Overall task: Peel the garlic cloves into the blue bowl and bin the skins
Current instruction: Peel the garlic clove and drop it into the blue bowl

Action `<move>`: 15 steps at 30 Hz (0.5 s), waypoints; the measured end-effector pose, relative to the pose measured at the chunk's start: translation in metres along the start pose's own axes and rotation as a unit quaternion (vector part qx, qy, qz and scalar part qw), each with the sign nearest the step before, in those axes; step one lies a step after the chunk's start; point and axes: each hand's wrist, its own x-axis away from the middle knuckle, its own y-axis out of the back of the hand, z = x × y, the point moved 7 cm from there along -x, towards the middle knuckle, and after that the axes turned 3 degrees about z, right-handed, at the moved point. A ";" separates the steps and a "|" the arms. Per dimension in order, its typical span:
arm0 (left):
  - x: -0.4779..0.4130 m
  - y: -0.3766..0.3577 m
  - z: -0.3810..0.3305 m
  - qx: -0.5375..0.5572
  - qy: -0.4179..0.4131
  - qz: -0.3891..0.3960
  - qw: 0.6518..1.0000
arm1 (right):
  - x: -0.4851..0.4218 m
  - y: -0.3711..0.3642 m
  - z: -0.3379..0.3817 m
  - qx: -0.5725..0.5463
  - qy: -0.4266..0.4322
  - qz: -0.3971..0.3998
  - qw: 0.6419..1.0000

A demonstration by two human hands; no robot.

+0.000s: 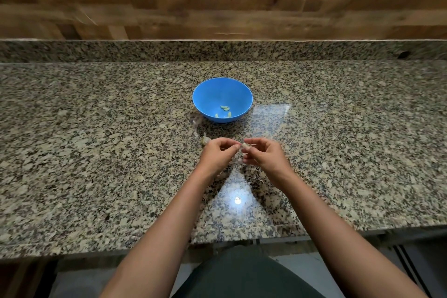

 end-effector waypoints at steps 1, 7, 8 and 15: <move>0.000 -0.001 -0.002 0.008 -0.006 0.007 1.000 | 0.000 0.001 0.002 0.030 0.011 -0.008 0.999; 0.002 -0.001 -0.006 0.038 -0.011 0.016 0.999 | 0.000 0.000 0.012 0.129 0.055 -0.025 0.990; 0.003 -0.001 -0.006 0.040 -0.009 0.017 0.999 | 0.000 0.000 0.014 0.137 0.057 -0.023 0.989; 0.004 -0.001 -0.008 0.018 -0.008 0.036 0.999 | -0.001 0.001 0.021 0.206 0.063 -0.001 0.977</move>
